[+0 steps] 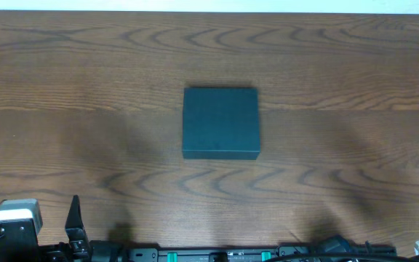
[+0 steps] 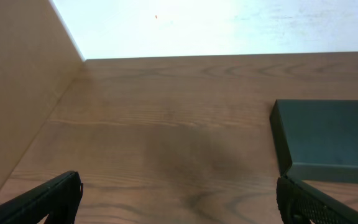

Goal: Pack container

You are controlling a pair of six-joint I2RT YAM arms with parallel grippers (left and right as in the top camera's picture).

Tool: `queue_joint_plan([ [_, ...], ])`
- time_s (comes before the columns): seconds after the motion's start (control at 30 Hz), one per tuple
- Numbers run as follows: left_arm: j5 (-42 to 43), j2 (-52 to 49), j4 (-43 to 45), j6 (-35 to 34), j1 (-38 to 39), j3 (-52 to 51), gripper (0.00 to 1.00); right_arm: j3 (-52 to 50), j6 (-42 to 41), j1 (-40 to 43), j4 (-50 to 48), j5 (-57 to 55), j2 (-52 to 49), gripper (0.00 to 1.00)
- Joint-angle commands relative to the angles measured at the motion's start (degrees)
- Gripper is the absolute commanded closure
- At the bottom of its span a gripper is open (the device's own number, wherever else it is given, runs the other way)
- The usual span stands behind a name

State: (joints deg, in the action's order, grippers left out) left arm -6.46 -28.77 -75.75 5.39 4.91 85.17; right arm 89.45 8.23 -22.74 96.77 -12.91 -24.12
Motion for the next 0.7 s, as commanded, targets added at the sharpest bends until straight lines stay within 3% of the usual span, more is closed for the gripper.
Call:
queue_joint_plan([
  [0.0, -0.7, -0.1, -0.1, -0.1, -0.3, 0.1, 0.01, -0.3, 1.4, -0.5, -0.4, -1.2, -0.2, 0.01],
  [0.13, -0.7, -0.1, -0.1, -0.1, -0.3, 0.1, 0.02, -1.5, 2.4, 2.0, -6.2, -1.2, -0.1, 0.01],
  [0.27, -0.7, -0.1, -0.2, -0.1, -0.3, 0.1, 0.01, -7.7, 2.4, 8.1, -18.9, 3.1, 1.4, 0.01],
  [0.5, -0.7, -0.1, -0.1, -0.1, -0.3, 0.1, 0.02, -34.6, 2.1, 20.8, -44.0, 16.2, 8.9, 0.01],
  [0.67, -0.7, -0.1, -0.1, -0.1, -0.3, 0.1, 0.02, -55.2, -2.6, 22.1, -56.5, 19.4, 13.0, 0.01],
])
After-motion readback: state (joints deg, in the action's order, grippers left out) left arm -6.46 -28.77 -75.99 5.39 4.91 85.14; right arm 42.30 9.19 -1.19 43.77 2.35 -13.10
